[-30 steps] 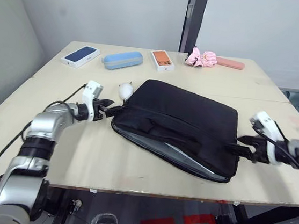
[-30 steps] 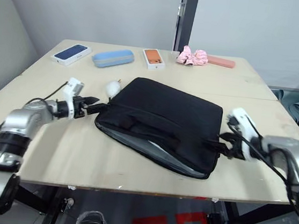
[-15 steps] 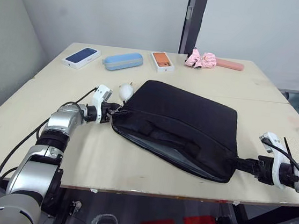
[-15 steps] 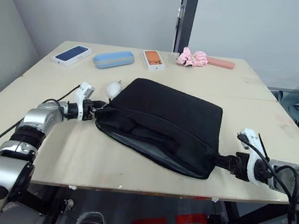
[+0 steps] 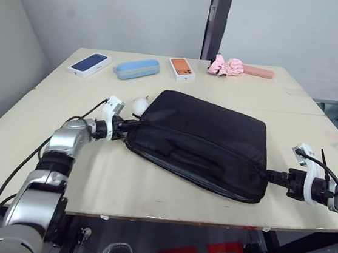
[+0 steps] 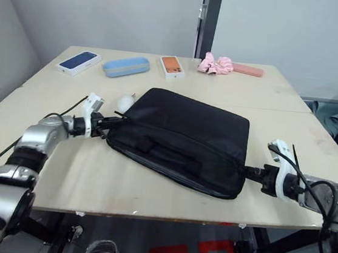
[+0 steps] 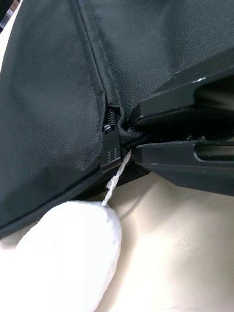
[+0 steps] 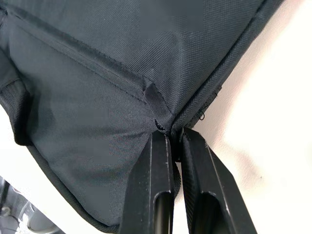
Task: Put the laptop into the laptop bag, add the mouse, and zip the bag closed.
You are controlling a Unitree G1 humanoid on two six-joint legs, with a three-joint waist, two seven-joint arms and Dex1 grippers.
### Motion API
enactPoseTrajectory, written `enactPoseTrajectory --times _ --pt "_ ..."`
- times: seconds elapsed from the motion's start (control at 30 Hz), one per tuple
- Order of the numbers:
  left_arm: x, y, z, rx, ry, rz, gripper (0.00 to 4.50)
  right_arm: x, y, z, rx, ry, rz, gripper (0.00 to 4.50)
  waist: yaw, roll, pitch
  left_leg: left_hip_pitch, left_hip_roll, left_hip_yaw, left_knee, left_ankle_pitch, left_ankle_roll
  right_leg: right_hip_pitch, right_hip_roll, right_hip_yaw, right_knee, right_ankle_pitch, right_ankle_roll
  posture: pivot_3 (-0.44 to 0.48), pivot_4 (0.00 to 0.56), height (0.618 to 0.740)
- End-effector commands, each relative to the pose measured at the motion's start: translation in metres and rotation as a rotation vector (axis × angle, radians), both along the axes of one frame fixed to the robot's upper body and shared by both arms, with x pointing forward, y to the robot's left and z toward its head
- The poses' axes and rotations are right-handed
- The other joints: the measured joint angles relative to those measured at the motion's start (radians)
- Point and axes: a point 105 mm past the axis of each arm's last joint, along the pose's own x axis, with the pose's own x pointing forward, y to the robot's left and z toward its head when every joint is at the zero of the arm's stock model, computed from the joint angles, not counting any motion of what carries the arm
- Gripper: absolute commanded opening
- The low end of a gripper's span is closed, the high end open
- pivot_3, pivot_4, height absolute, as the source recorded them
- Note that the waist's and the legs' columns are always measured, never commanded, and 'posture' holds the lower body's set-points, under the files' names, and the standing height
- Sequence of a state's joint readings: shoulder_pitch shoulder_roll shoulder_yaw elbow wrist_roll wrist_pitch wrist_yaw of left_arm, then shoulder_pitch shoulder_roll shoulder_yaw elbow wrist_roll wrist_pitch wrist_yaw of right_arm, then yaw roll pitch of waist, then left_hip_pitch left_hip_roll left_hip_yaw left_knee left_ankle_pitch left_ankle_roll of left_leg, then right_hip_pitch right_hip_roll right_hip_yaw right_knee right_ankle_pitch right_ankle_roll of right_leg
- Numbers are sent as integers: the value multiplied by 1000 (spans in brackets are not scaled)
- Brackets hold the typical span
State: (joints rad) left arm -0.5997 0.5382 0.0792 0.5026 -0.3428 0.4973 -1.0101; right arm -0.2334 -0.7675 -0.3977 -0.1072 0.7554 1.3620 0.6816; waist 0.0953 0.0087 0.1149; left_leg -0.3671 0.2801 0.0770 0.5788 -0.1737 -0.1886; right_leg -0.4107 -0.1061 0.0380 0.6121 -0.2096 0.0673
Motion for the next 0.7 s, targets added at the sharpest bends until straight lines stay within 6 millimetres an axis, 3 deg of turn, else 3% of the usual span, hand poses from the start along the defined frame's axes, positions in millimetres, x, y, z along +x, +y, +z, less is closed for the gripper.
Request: enactPoseTrajectory --times 0.03,0.2,0.43,0.7 --pt "-20 7 6 7 -5 1 29 19 2 16 -27 -95 4 29 -9 1 0 0 0 0 -1 0 0 0 0 0 -1 0 0 0 150 740" --pt "-42 18 11 43 -24 47 29 28 11 18 -32 -106 67 29 -7 1 0 0 0 1 -3 0 0 -1 0 -1 -2 0 0 0 150 740" --pt "-70 15 5 90 6 24 29 34 13 18 -58 -106 113 29 -5 1 1 -1 0 2 -4 0 0 -2 0 -1 -4 0 0 0 150 740" --pt "-63 28 3 89 -23 143 29 51 30 14 -88 -143 171 29 -16 1 1 0 0 2 -4 0 1 -2 0 0 -2 0 0 0 150 740"
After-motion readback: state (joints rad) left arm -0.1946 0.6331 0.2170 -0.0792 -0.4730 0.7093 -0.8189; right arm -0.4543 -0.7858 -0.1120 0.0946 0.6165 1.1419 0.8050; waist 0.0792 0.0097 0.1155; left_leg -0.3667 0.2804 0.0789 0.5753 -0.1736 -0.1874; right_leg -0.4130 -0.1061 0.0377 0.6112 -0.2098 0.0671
